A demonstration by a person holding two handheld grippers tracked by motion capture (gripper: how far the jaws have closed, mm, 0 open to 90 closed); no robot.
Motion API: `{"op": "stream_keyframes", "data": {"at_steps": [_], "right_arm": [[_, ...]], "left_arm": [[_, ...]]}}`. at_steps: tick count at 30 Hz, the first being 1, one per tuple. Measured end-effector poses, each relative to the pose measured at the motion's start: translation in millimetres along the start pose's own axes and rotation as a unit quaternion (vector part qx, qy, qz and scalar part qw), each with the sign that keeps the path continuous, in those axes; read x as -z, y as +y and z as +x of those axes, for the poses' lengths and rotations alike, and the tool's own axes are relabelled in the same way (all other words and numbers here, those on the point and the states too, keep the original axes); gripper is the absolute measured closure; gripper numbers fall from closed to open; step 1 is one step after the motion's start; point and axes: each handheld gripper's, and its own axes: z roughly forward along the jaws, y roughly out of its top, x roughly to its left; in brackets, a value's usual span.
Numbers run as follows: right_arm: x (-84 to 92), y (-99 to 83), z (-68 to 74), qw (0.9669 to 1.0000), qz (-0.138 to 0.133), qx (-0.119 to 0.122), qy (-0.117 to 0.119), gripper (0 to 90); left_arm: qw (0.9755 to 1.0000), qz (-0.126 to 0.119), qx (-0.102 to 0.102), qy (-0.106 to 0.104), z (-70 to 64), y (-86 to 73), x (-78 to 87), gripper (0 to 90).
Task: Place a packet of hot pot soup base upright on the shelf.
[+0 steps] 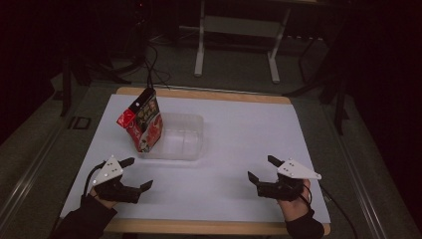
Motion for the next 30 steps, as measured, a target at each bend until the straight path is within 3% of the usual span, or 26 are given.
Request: {"op": "stream_keyframes", "data": {"at_steps": [11,21,30], "right_arm": [[4.4,-8.8,-2.3,0.9999,0.009,0.002,-0.014,11.7],[10.1,-15.3,-6.5,0.9995,0.010,-0.007,-0.030,11.6],[9.9,-16.5,-9.6,0.9994,0.006,-0.011,-0.032,11.7]], "left_arm": [[0.9997,0.019,0.003,0.018,8.5,-14.4,-1.2,2.1],[0.9997,0.016,0.018,0.007,9.0,-20.6,-0.5,2.1],[0.9996,0.023,0.012,0.008,7.8,-22.9,-4.7,2.1]]}}
